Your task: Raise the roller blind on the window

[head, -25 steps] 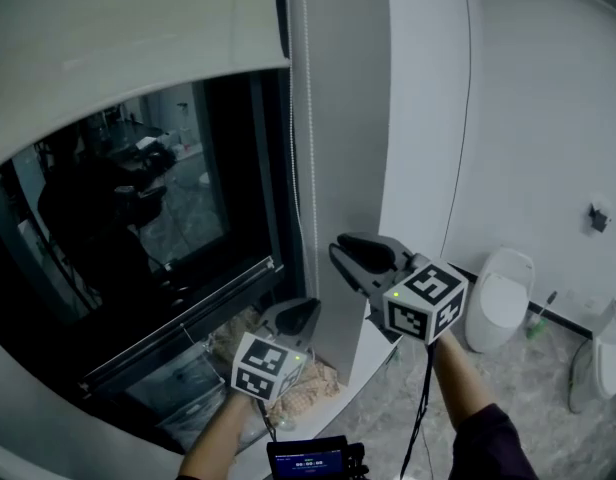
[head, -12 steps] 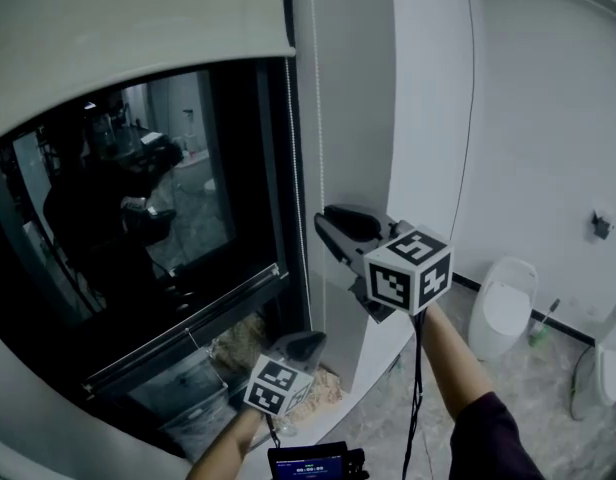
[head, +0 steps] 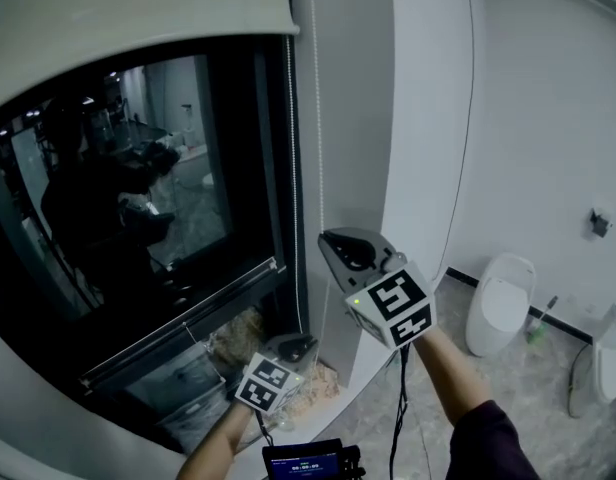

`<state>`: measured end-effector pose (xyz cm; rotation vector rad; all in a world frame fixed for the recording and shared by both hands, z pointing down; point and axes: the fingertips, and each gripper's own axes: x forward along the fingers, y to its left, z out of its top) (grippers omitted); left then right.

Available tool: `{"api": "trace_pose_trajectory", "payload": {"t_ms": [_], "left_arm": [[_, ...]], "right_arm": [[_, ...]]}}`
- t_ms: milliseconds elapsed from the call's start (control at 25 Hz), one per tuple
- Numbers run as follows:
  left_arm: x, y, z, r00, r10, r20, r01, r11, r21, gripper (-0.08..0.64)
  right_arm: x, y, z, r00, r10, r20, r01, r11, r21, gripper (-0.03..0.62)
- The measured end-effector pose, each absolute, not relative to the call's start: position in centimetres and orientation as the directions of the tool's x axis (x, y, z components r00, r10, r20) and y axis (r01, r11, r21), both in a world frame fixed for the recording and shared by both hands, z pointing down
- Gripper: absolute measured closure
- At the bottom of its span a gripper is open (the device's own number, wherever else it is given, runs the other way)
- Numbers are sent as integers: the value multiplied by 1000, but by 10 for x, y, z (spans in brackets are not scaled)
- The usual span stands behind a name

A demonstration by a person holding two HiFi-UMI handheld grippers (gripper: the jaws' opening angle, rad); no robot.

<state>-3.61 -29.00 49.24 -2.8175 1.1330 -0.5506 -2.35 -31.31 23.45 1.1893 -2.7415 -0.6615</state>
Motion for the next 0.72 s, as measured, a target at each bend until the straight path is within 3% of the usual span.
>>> {"api": "trace_pose_trajectory", "payload": {"t_ms": [400,560,720], "left_arm": [[-48,-294,334,712,-702,3,-691,-700,-180,540],[-47,-298,292,752,-656,-70,-659,-746,-97,540],[-38,-302,263,755,-648,-98,-655,-746,-122,537]], "right_arm": [[-21,-309,305,-698,-716,20,-642,638,426,575],[-26,-301,325,-704,-708,49,-631,656,413,575],[-31,-296,350,-706,-702,98,-609,671,422,575]]}}
